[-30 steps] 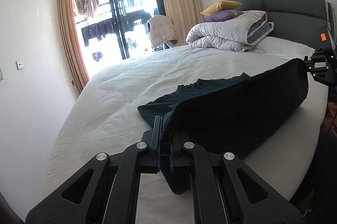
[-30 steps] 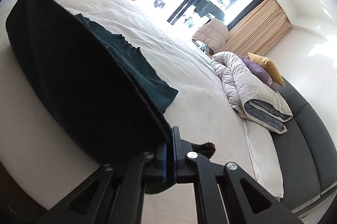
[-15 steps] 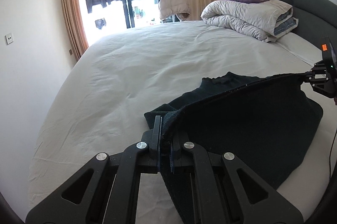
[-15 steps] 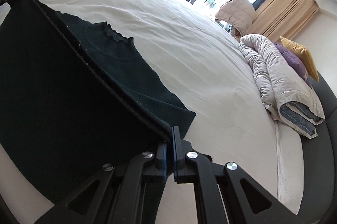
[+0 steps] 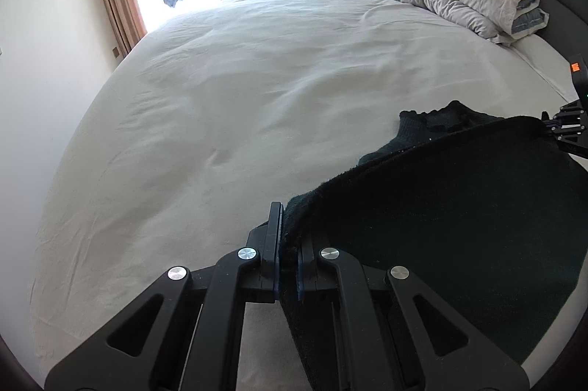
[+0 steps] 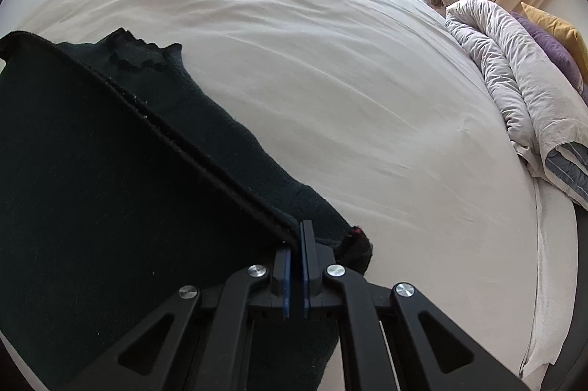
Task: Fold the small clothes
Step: 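Lift the hem with both tools and fold it over toward the collar, then open both tools and release the folded sweater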
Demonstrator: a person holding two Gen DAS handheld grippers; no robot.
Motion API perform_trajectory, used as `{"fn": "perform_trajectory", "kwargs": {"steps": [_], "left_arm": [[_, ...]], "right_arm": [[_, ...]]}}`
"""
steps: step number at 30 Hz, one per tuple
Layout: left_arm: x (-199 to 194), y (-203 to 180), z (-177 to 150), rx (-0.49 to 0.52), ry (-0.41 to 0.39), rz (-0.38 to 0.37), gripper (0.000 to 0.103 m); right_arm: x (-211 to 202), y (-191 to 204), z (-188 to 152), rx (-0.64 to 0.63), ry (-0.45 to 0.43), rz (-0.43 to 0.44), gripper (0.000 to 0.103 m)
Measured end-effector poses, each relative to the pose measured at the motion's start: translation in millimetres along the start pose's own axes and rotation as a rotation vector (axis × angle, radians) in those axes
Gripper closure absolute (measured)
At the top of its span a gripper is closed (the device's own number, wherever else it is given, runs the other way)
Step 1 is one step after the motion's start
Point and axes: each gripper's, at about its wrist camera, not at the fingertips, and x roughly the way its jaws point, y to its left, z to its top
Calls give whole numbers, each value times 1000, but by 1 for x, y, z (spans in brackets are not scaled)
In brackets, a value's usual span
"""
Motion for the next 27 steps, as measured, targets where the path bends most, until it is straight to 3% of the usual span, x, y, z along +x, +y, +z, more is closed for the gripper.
{"fn": "perform_trajectory", "kwargs": {"steps": [2,4,6,9,11,12,13,14,15,16,19,23,27], "left_arm": [[13,3,0,-18,19,-4,98],[28,3,-2,-18,56,-7,97],[37,0,-3,-8,66,4,95],[39,2,2,-22,58,-11,94],[37,5,4,-26,62,-7,87],[36,7,6,-27,60,6,84],[35,10,7,-36,61,23,73],[34,13,6,-49,63,33,48],[31,18,6,-69,56,47,37],[26,23,5,-89,36,65,30],[15,37,5,-126,15,73,30],[-14,53,3,-184,-58,96,30],[-55,49,-7,-207,-148,80,30]], "right_arm": [[6,-8,5,45,-3,2,97],[13,-18,8,98,-1,-1,87],[9,-25,5,149,-26,-25,61],[4,-29,-6,204,-41,-9,59],[0,-29,-14,225,-46,-31,58],[-2,-32,-17,246,-48,-48,53],[-4,-36,-19,273,-49,-80,45],[-7,-41,-22,302,-59,-107,26],[-11,-48,-24,341,-77,-122,16],[-14,-57,-26,384,-96,-108,16],[-23,-74,-29,475,-110,-62,16],[-44,-66,-36,480,-169,-37,18],[-63,-43,-52,487,-224,59,18]]}}
